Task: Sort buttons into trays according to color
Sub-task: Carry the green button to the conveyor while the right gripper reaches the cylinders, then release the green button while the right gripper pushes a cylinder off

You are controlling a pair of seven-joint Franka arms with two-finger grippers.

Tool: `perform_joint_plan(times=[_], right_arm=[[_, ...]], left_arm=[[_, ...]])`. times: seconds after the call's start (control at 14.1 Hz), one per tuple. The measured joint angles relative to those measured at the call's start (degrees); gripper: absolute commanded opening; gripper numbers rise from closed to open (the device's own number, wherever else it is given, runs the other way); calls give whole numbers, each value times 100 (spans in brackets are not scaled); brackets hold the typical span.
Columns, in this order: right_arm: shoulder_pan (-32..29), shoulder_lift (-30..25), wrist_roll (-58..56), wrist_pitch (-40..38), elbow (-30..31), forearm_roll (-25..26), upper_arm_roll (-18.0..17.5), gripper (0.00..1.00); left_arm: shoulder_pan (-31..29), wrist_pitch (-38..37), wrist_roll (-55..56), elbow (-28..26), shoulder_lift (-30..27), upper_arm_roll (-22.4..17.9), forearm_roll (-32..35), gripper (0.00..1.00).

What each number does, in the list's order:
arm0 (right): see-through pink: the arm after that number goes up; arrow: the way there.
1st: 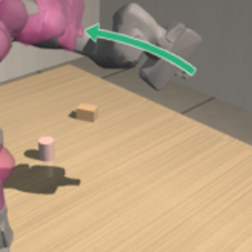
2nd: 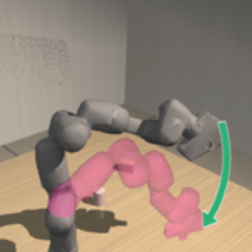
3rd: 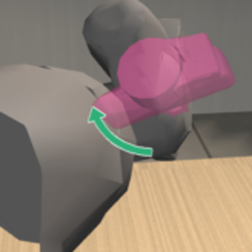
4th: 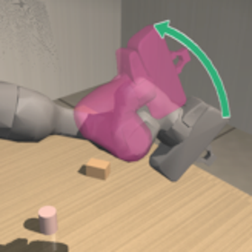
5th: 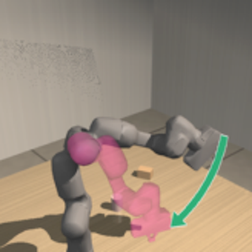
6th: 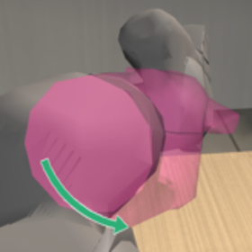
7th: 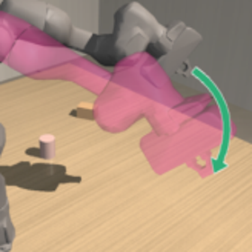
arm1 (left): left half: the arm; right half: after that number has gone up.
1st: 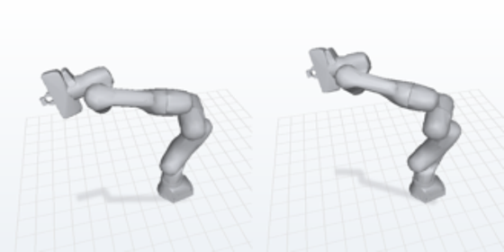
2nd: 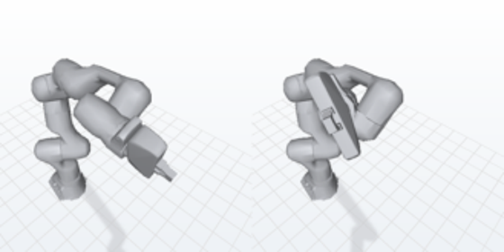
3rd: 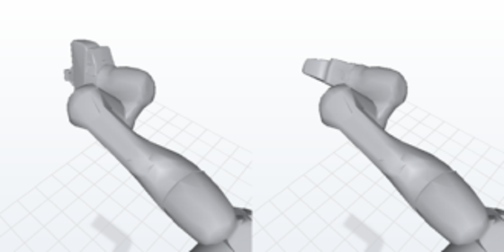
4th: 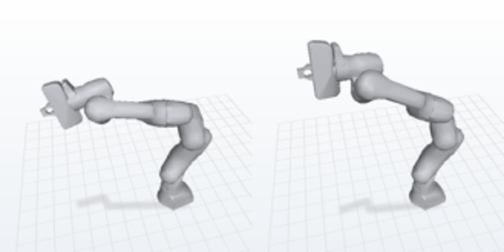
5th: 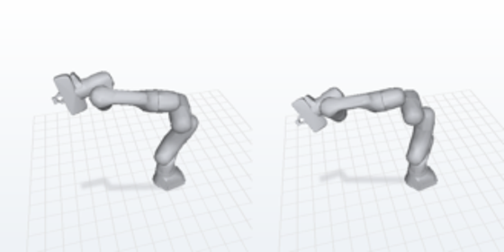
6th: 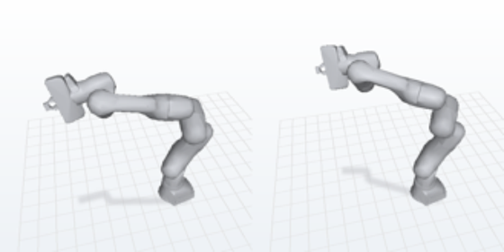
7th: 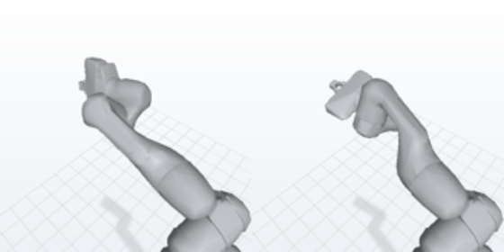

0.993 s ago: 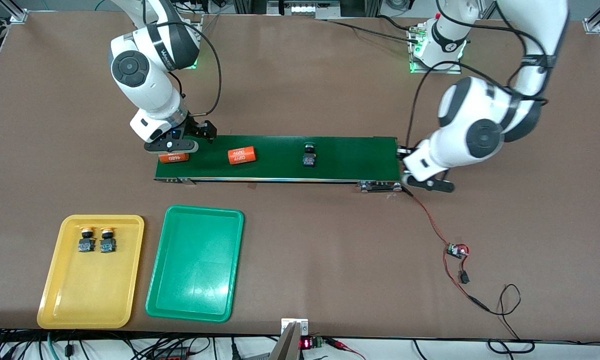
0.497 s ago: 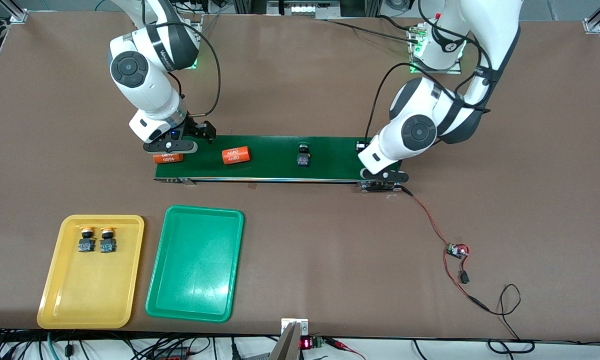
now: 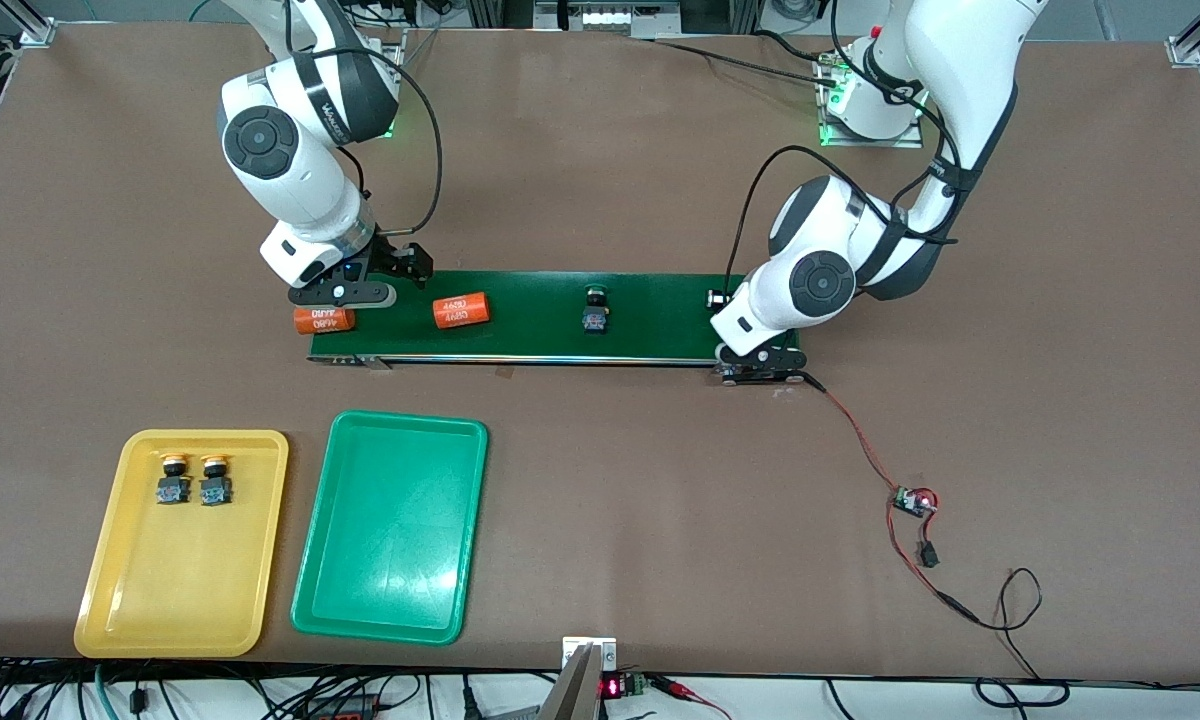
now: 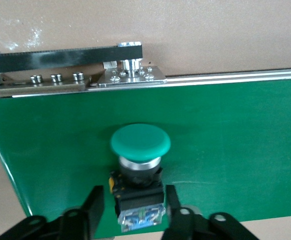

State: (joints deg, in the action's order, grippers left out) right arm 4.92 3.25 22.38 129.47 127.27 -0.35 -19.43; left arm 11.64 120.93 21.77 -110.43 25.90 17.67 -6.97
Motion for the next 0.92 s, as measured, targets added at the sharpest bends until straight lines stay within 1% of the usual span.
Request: perform_joint_plan(times=[0.14, 0.28, 0.43, 0.57, 0.64, 0.78, 0.92], right_arm=[[0, 0, 0, 0, -1, 0, 0, 100], [0, 0, 1, 0, -1, 0, 0, 100], [0, 1, 2, 0, -2, 0, 0, 100], [0, 3, 3, 0, -3, 0, 0, 100], [0, 3, 3, 0, -4, 0, 0, 100], [0, 3, 3, 0, -5, 1, 0, 100], [0, 3, 4, 0, -6, 1, 0, 100]], left_arm=[[-4, -56, 5, 72, -93, 1, 0, 100], [-11, -301, 12, 224, -315, 1, 0, 100], [-64, -691, 31, 469, -634, -5, 0, 100], [-238, -1150, 33, 802, -984, -58, 1, 100], [-335, -1343, 29, 942, -1139, -140, 2, 100], [-436, -1703, -133, 1141, -1338, -449, 3, 100], [-464, -1971, -632, 1272, -1416, -821, 5, 100]])
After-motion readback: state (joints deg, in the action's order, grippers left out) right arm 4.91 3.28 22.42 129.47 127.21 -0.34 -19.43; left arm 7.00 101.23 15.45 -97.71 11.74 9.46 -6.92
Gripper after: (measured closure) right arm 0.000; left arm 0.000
